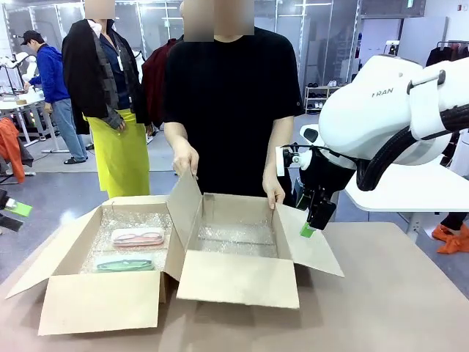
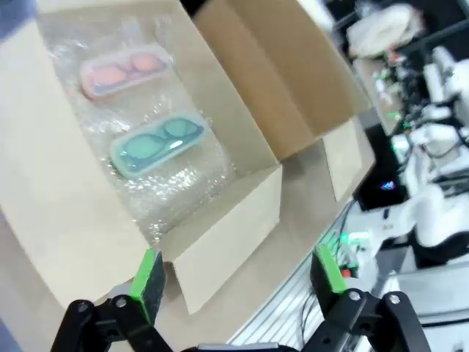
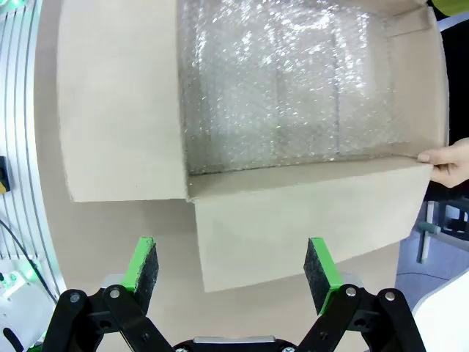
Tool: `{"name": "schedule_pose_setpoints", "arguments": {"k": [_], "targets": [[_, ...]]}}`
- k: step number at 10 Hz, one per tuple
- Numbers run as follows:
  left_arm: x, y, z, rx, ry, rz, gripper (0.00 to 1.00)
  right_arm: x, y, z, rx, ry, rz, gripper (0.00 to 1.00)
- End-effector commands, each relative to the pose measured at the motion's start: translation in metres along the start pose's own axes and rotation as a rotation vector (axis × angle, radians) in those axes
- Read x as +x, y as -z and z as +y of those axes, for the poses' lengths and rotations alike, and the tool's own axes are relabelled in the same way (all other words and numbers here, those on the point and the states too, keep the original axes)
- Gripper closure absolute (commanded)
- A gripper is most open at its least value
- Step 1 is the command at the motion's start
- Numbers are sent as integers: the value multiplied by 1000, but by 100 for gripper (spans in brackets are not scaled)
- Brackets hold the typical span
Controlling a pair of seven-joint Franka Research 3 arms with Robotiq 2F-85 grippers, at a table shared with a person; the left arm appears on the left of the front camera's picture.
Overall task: Pack the glasses set securely to prepare it for shipping.
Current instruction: Position the Package Box on the left side of the table.
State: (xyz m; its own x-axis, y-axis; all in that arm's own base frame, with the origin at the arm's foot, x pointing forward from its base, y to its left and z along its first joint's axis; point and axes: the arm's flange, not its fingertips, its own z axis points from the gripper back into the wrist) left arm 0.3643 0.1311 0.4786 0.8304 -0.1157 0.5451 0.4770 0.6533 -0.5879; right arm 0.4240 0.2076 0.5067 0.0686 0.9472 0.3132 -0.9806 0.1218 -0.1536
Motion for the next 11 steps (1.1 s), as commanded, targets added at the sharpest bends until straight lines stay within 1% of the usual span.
{"name": "schedule_pose_setpoints", "arguments": {"k": [1,3,5,7,8,9,11], "targets": [[5,30,-41,100,120,96,0,2,-1,0,3,7,10,0],[19,72,-76,168,224,213,0,2,-1,0,3,7,10,0],[26,101,-104,193,296,273,0,2,-1,0,3,7,10,0],[26,114,-126,251,361,279,0,2,-1,0,3,7,10,0],[24,116,-135,249,398,293,0,2,-1,0,3,7,10,0],[22,114,-140,255,425,286,0,2,-1,0,3,7,10,0],[20,104,-140,236,442,275,0,2,-1,0,3,7,10,0]]}}
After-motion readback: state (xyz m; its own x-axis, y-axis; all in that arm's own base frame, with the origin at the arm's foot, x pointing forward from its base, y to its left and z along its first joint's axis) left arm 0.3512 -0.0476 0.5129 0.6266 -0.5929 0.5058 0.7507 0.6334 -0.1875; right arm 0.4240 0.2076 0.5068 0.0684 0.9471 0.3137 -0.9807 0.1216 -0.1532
